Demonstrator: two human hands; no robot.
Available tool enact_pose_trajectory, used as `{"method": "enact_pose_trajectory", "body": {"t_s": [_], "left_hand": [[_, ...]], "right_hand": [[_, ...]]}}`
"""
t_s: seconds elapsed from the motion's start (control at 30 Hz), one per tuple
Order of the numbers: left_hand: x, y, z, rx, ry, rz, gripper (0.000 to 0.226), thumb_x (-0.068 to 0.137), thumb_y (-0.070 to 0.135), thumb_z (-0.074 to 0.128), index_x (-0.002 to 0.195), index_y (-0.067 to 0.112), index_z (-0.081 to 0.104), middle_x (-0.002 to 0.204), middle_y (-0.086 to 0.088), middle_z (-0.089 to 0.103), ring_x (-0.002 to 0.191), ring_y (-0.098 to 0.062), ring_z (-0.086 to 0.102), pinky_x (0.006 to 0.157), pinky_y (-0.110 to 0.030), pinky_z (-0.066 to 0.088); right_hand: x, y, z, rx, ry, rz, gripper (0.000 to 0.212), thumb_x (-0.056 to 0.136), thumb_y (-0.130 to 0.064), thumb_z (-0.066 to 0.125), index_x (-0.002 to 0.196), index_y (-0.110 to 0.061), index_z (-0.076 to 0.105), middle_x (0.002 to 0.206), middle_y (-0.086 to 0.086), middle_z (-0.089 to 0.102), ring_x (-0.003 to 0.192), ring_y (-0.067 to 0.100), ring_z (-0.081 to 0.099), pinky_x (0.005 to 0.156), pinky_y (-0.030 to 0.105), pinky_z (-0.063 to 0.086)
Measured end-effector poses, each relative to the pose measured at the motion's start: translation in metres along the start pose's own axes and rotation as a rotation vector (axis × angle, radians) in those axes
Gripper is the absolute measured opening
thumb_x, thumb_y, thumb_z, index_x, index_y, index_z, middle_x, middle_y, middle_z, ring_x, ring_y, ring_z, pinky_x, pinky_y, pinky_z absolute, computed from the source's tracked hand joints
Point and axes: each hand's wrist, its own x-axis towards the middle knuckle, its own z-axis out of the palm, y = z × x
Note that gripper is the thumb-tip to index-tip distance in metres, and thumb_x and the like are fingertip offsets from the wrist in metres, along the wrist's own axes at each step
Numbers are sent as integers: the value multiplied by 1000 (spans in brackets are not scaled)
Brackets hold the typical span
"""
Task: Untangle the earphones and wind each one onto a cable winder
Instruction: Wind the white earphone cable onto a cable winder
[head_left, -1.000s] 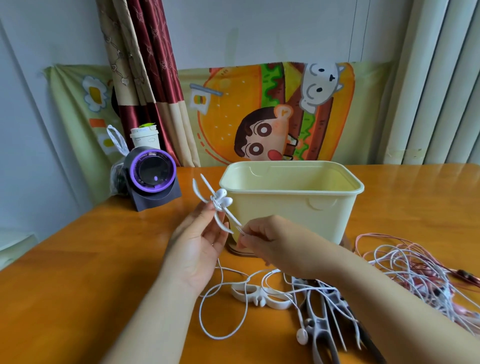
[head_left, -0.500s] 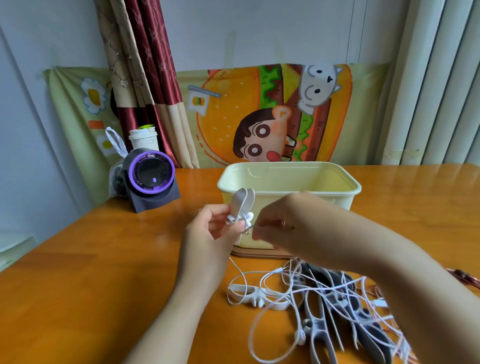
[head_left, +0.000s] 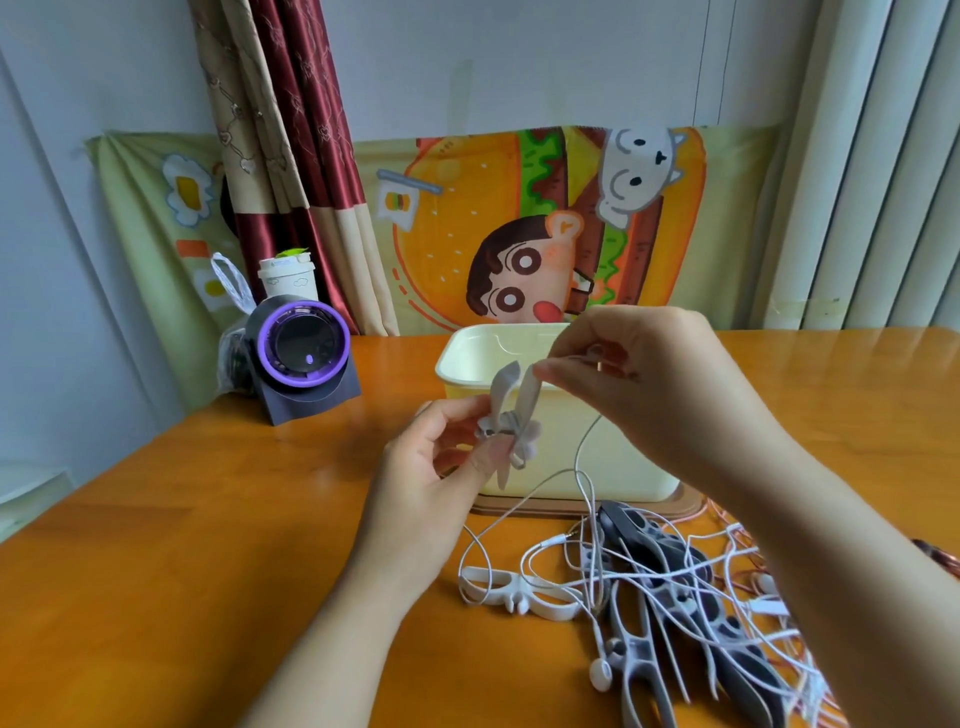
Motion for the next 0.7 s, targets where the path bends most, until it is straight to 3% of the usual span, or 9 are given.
{"method": "enact_pose_trajectory", "body": {"t_s": [0.2,0.33,0.47,0.57,0.7], "left_hand": [[1,-5,-7,40,-41,-3,31,73,52,67,104,49,66,105,5,70,104,-12,65,90,-31,50],[1,-6,-8,55,-39,-22,23,79,37,67,103,37,70,106,2,70,103,-14,65,89,-32,52],[0,-3,-6,69,-52,-30,23,81,38,68,103,39,67,106,2,69,102,-13,65,88,-29,51],[0,-3,-7,8,-86,-42,22,82,31,73,103,35,68,106,4,71,103,-11,66,84,-22,51],[-1,0,-4,-295,-238,-112,29,69,22,80,97,25,76,101,1,74,99,-12,67,82,-19,50]], "right_hand": [[0,-1,0,-32,-39,-8,8,80,-35,66,81,-27,68,76,-19,61,70,6,58,66,23,45],[-1,-2,0,-40,-38,-36,8,80,-31,67,83,-24,70,74,-21,59,69,4,57,66,21,45],[1,0,0,-63,-50,-32,10,80,-32,67,84,-23,70,75,-20,60,71,2,58,69,21,45],[2,7,0,-38,-48,10,8,80,-32,67,80,-25,69,73,-19,61,68,2,58,65,19,46],[3,21,-2,147,-178,124,18,79,-35,70,74,-17,70,57,-11,58,51,0,49,52,10,39]]}}
